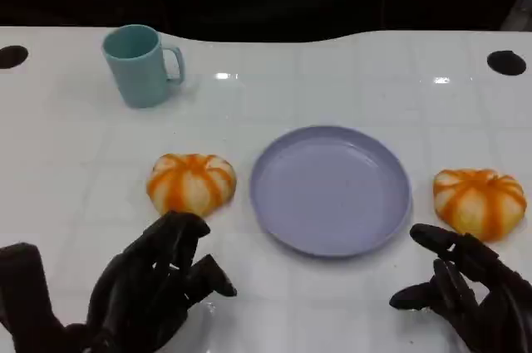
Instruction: Grasp the bread from the table and place it into the plate.
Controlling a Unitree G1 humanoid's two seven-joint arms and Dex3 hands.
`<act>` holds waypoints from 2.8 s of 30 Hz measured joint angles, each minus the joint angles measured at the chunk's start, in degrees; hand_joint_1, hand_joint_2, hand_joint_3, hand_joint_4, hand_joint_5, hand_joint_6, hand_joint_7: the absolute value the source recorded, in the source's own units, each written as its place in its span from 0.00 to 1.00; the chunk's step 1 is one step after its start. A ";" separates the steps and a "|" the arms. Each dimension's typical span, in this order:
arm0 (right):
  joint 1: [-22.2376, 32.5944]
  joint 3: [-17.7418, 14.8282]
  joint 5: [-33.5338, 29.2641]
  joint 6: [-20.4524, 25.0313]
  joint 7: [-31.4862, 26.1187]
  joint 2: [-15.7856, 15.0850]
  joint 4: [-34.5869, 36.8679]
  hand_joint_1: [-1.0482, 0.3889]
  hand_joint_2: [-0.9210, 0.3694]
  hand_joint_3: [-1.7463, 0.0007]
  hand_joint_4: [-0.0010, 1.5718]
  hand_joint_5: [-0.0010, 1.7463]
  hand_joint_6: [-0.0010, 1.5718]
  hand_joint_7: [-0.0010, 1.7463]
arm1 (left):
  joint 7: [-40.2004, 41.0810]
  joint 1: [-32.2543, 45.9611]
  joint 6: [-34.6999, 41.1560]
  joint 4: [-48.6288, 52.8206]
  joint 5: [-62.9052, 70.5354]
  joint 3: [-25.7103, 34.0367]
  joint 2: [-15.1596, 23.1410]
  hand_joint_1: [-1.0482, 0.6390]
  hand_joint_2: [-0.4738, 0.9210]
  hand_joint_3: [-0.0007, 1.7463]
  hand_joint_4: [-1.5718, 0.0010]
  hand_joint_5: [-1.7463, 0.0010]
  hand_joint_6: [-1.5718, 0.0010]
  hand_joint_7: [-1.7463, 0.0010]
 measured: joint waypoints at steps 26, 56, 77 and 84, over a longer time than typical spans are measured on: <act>-0.56 0.13 -0.50 -0.69 0.11 1.02 1.20 0.19 0.00 0.84 0.52 0.59 0.59 0.30 | -1.90 -10.10 -33.42 4.99 37.91 -8.56 14.03 0.30 1.00 0.06 0.82 0.59 0.71 0.93; -0.29 0.32 -0.40 -1.22 0.41 1.33 1.31 0.19 0.00 0.84 0.53 0.59 0.58 0.32 | -0.96 -33.19 -29.20 21.67 82.62 -28.73 25.56 0.47 0.91 0.01 0.98 0.90 0.90 1.00; 1.02 0.45 -0.46 -1.28 1.04 1.18 -0.12 0.20 0.00 0.82 0.52 0.59 0.57 0.31 | 13.42 -51.13 -29.27 65.67 82.79 -37.90 13.60 0.37 0.95 0.01 0.87 0.93 0.82 0.98; 1.12 0.49 -0.78 -1.29 1.02 1.10 -0.85 0.20 0.00 0.81 0.51 0.59 0.56 0.32 | 16.74 -55.01 -33.16 74.75 80.35 -37.92 11.92 0.45 1.00 0.03 0.53 0.48 0.38 0.95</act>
